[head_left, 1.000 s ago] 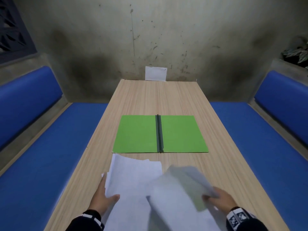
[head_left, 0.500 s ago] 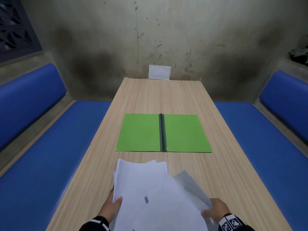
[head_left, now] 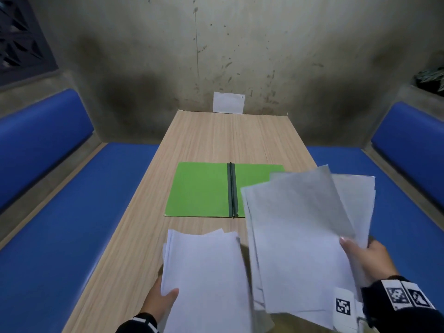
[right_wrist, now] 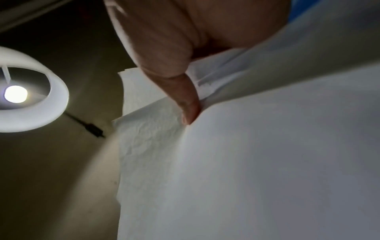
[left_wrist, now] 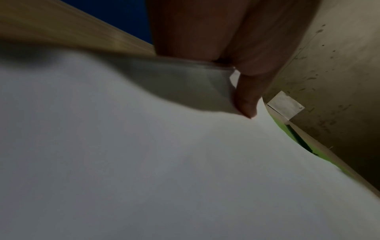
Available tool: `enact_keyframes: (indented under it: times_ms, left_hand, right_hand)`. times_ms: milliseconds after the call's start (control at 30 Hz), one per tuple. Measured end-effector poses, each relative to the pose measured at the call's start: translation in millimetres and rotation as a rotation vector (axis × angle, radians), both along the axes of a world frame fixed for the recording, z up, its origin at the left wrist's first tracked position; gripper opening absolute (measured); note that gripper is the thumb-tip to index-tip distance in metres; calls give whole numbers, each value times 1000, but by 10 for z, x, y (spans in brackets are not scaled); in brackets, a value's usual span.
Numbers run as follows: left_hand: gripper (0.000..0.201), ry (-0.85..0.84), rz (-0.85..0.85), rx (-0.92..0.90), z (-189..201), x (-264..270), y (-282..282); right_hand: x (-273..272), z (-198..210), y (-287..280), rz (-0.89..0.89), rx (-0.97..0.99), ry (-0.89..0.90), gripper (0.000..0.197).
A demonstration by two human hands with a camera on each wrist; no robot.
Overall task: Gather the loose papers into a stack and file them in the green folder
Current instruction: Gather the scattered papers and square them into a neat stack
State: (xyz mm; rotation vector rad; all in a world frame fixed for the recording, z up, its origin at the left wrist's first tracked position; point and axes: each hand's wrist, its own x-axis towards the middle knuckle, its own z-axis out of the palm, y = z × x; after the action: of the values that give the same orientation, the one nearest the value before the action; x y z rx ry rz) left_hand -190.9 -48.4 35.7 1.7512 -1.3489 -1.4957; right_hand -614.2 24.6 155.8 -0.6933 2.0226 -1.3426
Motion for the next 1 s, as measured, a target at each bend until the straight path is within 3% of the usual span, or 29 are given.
enact_keyframes:
  times_ms: [100, 200, 267, 333, 400, 500, 600, 733, 867, 1000]
  left_hand:
    - [67, 79, -30, 27, 68, -127, 31]
    - [49, 141, 25, 87, 132, -292, 45]
    - [54, 155, 23, 121, 178, -377, 48]
    - [66, 218, 20, 132, 200, -427, 51]
    - [82, 284, -23, 118, 156, -443, 63]
    - [104, 264, -108, 111, -53, -448, 88]
    - [87, 272, -131, 109, -108, -410, 126]
    - [82, 304, -137, 81, 18, -356, 94]
    - [77, 382, -74, -19, 460, -364, 58]
    - [27, 465, -113, -198, 1079, -480, 56]
  right_hand:
    - [171, -173, -96, 79, -13, -177, 17]
    - [541, -491, -157, 144, 68, -298, 60]
    - [782, -742, -157, 179, 140, -428, 80]
    - [998, -914, -133, 201, 208, -448, 67]
    - [1143, -1035, -115, 246, 301, -357, 55]
    - [1224, -1108, -100, 309, 339, -263, 46]
    - [1238, -1067, -89, 303, 300, -289, 59]
    - [1132, -1069, -66, 318, 174, -451, 110]
    - [1077, -709, -70, 339, -37, -572, 99]
    - [1143, -115, -127, 458, -271, -531, 91]
